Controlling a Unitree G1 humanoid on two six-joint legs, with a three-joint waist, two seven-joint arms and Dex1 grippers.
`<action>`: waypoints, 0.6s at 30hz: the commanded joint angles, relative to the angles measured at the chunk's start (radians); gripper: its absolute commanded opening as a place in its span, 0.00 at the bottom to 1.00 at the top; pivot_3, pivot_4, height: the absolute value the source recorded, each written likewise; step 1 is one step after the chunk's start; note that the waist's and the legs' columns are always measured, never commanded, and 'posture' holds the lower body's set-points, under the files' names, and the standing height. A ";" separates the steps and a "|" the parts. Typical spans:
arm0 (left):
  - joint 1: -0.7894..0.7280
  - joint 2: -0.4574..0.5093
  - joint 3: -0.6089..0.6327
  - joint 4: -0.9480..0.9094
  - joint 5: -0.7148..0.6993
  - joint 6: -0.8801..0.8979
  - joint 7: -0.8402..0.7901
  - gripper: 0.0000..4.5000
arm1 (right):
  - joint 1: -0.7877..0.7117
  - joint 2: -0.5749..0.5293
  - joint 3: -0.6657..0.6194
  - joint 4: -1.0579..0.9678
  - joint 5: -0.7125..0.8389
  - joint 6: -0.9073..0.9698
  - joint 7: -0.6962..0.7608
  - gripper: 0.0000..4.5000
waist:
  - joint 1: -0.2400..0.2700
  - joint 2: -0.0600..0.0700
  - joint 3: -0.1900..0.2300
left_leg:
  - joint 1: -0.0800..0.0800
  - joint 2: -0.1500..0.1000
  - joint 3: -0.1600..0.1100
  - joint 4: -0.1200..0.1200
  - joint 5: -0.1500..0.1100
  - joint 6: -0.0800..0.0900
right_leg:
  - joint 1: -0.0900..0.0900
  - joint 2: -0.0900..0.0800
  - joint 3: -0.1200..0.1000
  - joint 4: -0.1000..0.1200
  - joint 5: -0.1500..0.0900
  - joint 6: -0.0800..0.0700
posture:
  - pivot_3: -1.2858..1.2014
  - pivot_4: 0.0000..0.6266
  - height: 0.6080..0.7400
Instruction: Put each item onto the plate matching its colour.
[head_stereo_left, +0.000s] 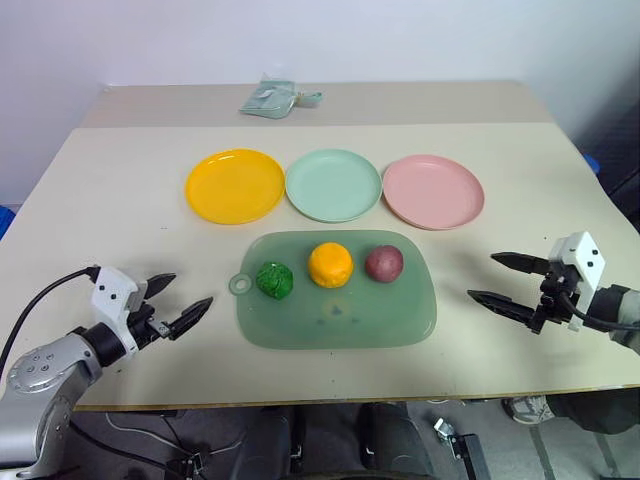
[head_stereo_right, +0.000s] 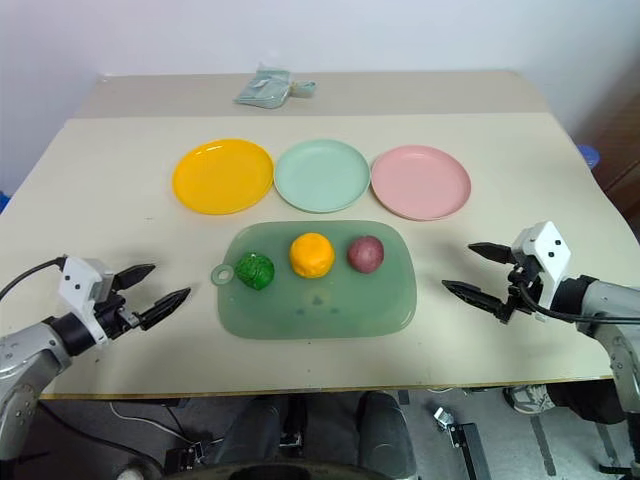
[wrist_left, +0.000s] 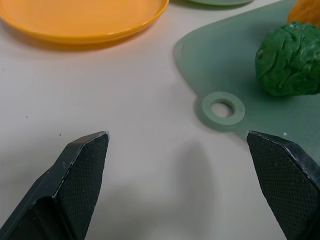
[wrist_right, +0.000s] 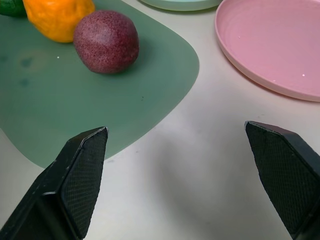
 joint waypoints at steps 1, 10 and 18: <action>-0.003 -0.002 0.034 -0.031 -0.008 -0.016 0.011 1.00 | -0.038 0.014 0.010 0.008 -0.011 -0.024 -0.004 0.99 | 0.000 0.000 0.000 | 0.000 0.000 0.000 0.000 0.000 0.000 | 0.000 0.000 0.000 0.000 0.000 0.000 | 0.52 0.24 1.00; -0.068 -0.002 0.011 -0.071 -0.095 0.058 0.010 1.00 | -0.118 0.082 0.033 0.026 -0.063 -0.083 -0.084 0.99 | 0.003 0.000 0.000 | 0.000 0.000 0.000 0.000 0.000 0.000 | 0.000 0.000 0.000 0.000 0.001 0.001 | 0.52 0.24 1.00; -0.239 0.034 -0.144 -0.096 -0.122 0.117 -0.073 1.00 | -0.076 0.120 0.011 -0.077 -0.018 -0.043 -0.131 0.99 | 0.010 0.001 0.000 | 0.000 -0.001 0.000 0.000 0.001 0.000 | 0.000 0.001 0.000 0.001 0.001 0.003 | 0.52 0.24 1.00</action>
